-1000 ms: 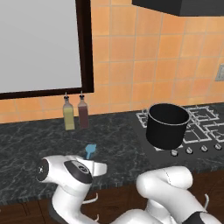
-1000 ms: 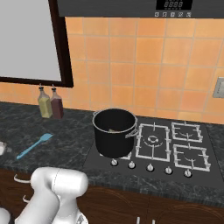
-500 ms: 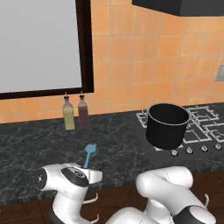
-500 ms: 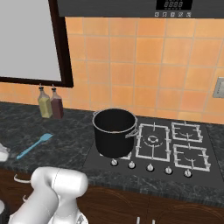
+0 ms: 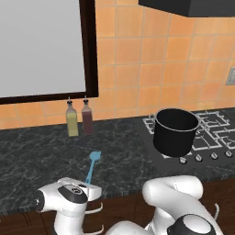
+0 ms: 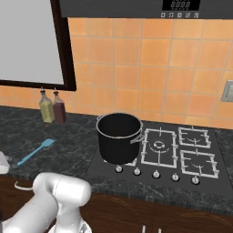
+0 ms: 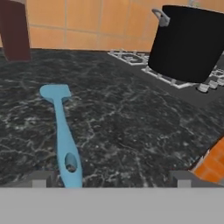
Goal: Put the broccoli and sweet potato in the pot. Retrieve the spatula and lightly stir the vegetables in the pot.
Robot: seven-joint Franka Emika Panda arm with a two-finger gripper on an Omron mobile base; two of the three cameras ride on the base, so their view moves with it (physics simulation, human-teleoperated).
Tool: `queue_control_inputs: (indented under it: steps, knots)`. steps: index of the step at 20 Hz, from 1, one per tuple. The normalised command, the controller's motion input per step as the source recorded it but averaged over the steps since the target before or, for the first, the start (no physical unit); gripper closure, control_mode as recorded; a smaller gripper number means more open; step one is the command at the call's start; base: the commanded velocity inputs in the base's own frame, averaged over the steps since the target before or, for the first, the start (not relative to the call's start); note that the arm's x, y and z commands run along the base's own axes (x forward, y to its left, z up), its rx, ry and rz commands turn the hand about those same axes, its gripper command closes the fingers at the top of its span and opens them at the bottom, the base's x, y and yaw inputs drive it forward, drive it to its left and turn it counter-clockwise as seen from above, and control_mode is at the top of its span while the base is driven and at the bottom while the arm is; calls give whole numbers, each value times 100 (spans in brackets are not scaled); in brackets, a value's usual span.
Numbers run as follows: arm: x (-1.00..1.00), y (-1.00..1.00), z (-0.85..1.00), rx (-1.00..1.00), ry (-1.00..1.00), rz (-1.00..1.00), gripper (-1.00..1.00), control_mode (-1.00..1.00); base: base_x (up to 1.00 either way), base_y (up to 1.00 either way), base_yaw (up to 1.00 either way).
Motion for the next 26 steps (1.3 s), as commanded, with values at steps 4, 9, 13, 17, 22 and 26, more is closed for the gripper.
queue_control_inputs:
  steps: [4, 9, 13, 17, 22, 26]
  knots:
    - [35, 0, -22, 0, -5, -4, -100, -100, 0, 0, 0]
    - [35, 6, -29, 0, -2, -1, -100, -100, 0, 0, 0]
    - [29, 4, -44, 0, 0, 0, -100, -100, 0, 0, 0]
    - [33, 11, -29, 0, -1, 0, -100, -100, 0, 0, 0]
    - [21, 6, -31, 0, -1, 0, -100, -100, 0, 0, 0]
    - [0, -1, -38, 0, 0, -4, -100, -100, 0, 0, 0]
